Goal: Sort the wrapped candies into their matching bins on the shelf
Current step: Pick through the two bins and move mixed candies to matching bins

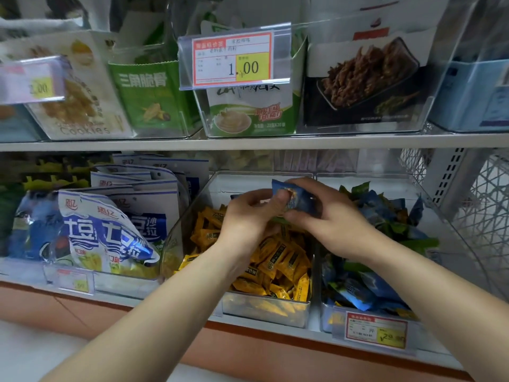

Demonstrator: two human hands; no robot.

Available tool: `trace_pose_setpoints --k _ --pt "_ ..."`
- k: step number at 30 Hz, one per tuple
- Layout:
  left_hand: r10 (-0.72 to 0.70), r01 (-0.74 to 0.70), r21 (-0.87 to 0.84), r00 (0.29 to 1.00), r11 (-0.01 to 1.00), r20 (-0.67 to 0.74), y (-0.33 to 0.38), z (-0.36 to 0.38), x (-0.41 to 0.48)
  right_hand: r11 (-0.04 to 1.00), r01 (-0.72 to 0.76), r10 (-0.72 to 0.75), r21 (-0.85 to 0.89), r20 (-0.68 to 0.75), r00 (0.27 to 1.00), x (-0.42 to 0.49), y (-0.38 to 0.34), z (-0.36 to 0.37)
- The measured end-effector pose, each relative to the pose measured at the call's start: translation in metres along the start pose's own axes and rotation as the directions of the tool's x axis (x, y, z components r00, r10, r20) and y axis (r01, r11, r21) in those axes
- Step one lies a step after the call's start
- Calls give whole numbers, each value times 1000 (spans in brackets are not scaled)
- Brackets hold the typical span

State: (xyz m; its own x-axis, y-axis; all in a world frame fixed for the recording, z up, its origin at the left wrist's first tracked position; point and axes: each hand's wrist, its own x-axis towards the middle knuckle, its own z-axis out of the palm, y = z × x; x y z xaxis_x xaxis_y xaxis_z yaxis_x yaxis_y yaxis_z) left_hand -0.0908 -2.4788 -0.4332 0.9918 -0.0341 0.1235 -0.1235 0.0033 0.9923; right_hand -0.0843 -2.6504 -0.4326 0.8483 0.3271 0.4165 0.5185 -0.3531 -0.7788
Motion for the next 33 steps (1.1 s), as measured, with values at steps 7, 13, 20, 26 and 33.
trace_pose_setpoints --k 7,13,20,26,33 --pt "177 -131 680 984 722 2 -13 -23 59 867 -134 74 -480 -141 987 -18 6 -34" --pt "-90 87 896 995 436 -53 -48 -40 132 454 -413 247 -790 -333 910 -22 15 -57" --pt "-79 10 952 997 306 15 -54 -51 131 290 -466 371 -836 -350 860 -13 14 -50" --pt "245 -155 664 968 731 -44 -25 -33 77 665 -255 156 -702 -203 967 -5 0 -33" --pt "82 -86 17 983 996 167 1 11 18 974 -83 58 -211 -124 991 -1 -10 -10"
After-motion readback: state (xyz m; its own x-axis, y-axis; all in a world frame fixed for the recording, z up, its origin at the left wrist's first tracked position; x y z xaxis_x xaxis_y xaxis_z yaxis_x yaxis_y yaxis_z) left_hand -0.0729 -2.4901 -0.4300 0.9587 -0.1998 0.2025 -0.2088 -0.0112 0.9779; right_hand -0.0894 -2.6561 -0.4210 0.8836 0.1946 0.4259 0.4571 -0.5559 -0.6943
